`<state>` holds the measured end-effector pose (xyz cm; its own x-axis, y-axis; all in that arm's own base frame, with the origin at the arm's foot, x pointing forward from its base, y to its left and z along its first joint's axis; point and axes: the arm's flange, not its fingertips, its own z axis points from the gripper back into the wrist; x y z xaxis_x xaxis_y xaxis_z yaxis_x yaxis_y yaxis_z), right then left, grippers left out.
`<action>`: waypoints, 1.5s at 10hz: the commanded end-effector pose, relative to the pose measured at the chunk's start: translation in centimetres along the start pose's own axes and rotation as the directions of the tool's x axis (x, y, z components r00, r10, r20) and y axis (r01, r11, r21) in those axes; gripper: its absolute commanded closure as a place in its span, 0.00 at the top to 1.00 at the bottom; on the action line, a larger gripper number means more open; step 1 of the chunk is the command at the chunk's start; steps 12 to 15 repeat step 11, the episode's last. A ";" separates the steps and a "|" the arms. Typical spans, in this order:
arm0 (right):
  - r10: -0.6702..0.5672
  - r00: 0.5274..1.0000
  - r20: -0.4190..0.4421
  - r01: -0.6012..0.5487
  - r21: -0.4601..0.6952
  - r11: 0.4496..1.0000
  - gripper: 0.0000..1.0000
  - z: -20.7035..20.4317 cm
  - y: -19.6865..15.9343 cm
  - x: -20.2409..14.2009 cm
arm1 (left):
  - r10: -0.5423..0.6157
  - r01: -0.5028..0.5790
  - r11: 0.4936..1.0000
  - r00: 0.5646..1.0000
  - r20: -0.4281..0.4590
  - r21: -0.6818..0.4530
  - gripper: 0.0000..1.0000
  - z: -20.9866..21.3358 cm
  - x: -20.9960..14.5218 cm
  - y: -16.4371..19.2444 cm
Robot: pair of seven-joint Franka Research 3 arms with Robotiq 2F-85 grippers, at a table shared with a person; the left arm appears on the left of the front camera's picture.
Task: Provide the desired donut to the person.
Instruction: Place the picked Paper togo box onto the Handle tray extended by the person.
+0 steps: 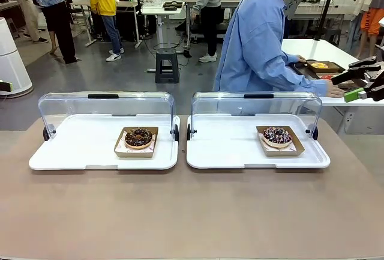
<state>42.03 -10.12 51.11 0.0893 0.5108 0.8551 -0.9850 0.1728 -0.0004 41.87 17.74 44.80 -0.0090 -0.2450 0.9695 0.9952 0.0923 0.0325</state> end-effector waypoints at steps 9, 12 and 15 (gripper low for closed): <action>-0.003 1.000 0.005 0.003 0.006 1.000 1.00 0.0 0.1 -0.1 | -0.006 0.006 1.000 1.000 0.006 0.001 1.00 0.1 0.2 -0.1; -0.003 1.000 0.005 0.003 0.006 1.000 1.00 0.0 0.1 -0.1 | -0.006 0.006 1.000 1.000 0.006 0.001 1.00 0.1 0.2 -0.1; -0.003 1.000 0.005 0.003 0.006 1.000 1.00 0.0 0.1 -0.1 | -0.006 0.006 1.000 1.000 0.006 0.001 1.00 0.1 0.2 -0.1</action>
